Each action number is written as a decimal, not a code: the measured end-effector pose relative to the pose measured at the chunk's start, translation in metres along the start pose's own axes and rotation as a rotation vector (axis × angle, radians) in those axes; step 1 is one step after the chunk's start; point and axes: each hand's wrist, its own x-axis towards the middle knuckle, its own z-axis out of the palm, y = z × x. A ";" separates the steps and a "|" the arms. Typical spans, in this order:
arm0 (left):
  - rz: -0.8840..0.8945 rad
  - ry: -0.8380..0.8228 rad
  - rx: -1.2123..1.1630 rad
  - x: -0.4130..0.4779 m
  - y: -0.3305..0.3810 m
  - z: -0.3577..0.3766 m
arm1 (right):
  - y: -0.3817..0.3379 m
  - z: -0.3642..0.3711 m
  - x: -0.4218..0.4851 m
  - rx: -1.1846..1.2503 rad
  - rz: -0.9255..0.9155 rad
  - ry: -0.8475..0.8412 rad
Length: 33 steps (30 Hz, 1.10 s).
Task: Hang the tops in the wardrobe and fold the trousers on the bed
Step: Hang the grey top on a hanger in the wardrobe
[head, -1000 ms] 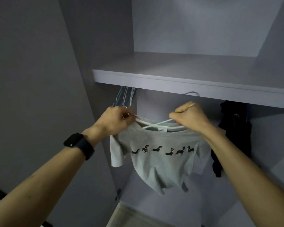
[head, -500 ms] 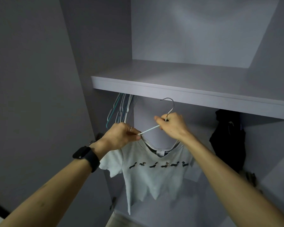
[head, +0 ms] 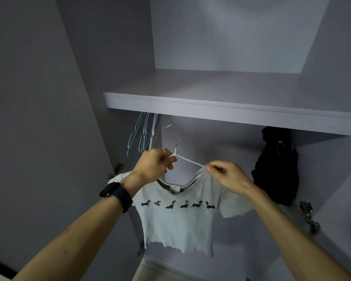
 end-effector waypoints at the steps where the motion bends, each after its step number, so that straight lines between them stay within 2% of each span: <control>1: -0.004 -0.031 0.006 -0.003 -0.001 0.003 | 0.011 0.007 -0.006 0.005 0.012 -0.042; 3: 0.006 -0.102 0.045 -0.007 -0.004 0.016 | 0.026 0.023 -0.017 0.022 -0.019 -0.038; 5: 0.000 -0.120 0.056 -0.013 -0.007 0.035 | 0.039 0.037 -0.026 -0.001 -0.099 0.034; 8: -0.025 -0.064 0.041 -0.019 -0.016 0.062 | 0.054 0.052 -0.042 -0.159 -0.233 0.122; 11: -0.034 -0.071 0.021 -0.024 -0.027 0.087 | 0.063 0.069 -0.067 -0.329 -0.271 0.163; 15: 0.025 -0.216 -0.025 -0.026 -0.040 0.117 | 0.068 0.088 -0.104 -0.389 -0.172 0.223; 18: 0.104 -0.338 -0.048 -0.016 -0.047 0.127 | 0.063 0.097 -0.125 -0.449 0.000 0.223; 20: 0.191 -0.348 0.053 -0.004 -0.049 0.128 | 0.058 0.098 -0.130 -0.503 0.111 0.225; 23: 0.402 -0.200 0.324 0.019 -0.050 0.119 | 0.048 0.094 -0.123 -0.551 0.352 0.212; 27: 0.654 0.076 0.442 0.053 -0.023 0.097 | 0.046 0.071 -0.105 -0.553 0.664 0.126; 30: 0.793 0.269 0.481 0.082 0.014 0.083 | 0.046 0.044 -0.086 -0.535 0.796 0.126; 33: 0.832 0.434 0.526 0.116 0.052 0.073 | 0.045 0.012 -0.060 -0.503 0.832 0.211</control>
